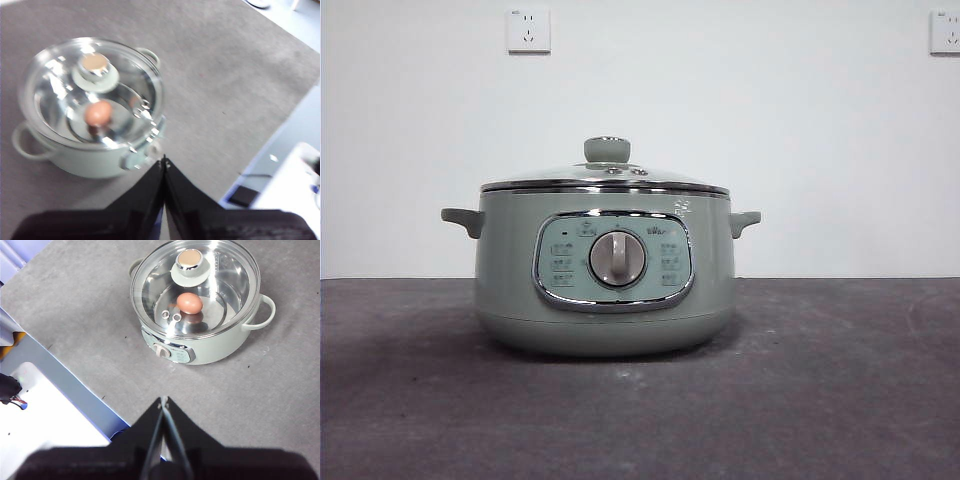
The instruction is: Pick up the egg,open the lid,put the egg in the pot,close the lid
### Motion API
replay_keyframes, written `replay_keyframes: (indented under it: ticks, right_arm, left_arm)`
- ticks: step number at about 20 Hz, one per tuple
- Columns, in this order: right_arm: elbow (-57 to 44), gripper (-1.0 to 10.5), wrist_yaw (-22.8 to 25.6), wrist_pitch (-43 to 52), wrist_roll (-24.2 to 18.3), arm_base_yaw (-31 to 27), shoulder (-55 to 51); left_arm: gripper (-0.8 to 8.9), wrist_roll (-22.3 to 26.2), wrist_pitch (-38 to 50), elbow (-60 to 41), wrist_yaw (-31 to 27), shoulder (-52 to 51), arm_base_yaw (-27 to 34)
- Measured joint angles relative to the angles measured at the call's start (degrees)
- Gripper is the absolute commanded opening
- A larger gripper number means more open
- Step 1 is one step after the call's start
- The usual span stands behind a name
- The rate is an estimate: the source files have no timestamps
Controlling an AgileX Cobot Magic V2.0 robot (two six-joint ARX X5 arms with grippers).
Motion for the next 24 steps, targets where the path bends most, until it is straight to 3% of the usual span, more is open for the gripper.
replay_keyframes:
  ticks: [2,5,9,11,17,24]
  right_arm:
    - [0.0,0.0,0.0,0.0,0.0,0.0,0.0]
    - [0.0,0.0,0.0,0.0,0.0,0.0,0.0]
    - [0.0,0.0,0.0,0.0,0.0,0.0,0.0]
    - [0.0,0.0,0.0,0.0,0.0,0.0,0.0]
    - [0.0,0.0,0.0,0.0,0.0,0.0,0.0]
    - [0.0,0.0,0.0,0.0,0.0,0.0,0.0]
  left_arm:
    - [-0.03,2.82,6.73,-0.57,-1.81,-1.86,2.82]
    - [-0.03,6.34,23.45,-7.19,-1.2,-9.07,9.79]
    - [-0.03,7.28,46.69,-25.83,-0.87,-23.37,20.79]
    - [-0.03,7.32,54.05,-35.82,-0.87,-30.56,24.87]
    - [-0.03,7.23,56.19,-61.9,-4.24,-43.25,28.89]
    - [-0.03,7.21,56.08,-75.34,-5.16,-51.06,29.09]
